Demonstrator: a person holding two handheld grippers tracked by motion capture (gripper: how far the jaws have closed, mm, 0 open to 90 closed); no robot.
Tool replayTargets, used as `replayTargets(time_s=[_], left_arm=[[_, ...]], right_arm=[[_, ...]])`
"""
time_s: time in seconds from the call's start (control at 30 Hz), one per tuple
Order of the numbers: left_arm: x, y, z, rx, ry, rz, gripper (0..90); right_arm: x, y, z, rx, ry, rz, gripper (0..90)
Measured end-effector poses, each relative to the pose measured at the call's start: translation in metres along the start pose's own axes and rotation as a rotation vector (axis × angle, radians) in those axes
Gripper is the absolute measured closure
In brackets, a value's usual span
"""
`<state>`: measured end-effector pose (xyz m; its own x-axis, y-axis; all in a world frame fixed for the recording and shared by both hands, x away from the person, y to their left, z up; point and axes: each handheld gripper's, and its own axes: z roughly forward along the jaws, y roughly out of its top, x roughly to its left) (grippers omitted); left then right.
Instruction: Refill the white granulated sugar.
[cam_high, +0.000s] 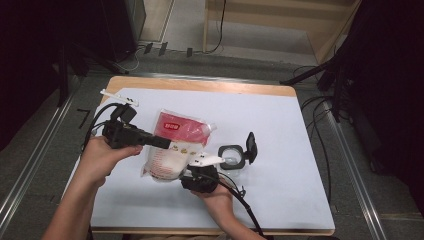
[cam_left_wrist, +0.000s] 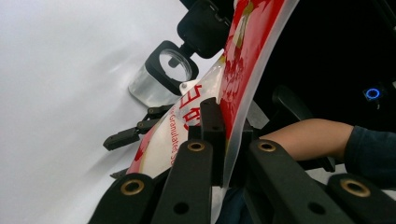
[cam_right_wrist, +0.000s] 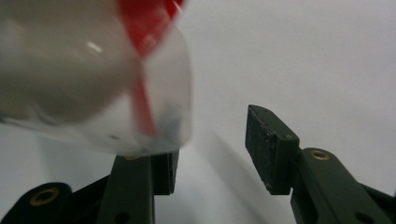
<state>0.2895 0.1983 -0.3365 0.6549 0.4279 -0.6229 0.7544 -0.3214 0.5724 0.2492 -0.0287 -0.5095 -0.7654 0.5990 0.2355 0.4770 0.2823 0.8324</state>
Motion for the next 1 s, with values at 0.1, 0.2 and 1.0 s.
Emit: replayTargets(time_s=[0.1,0.2,1.0], left_arm=[[0.005,0.000,0.003,-0.003,-0.001,-0.015,90.0],[0.007,0.000,0.002,-0.026,0.003,-0.023,90.0],[-0.006,0.005,0.023,-0.028,0.115,0.140,88.7]], right_arm=[[0.005,0.001,-0.002,-0.014,0.000,-0.013,58.0],[0.005,0.003,-0.004,-0.015,-0.006,-0.046,58.0],[0.044,0.019,-0.012,0.056,0.055,-0.240,53.1]])
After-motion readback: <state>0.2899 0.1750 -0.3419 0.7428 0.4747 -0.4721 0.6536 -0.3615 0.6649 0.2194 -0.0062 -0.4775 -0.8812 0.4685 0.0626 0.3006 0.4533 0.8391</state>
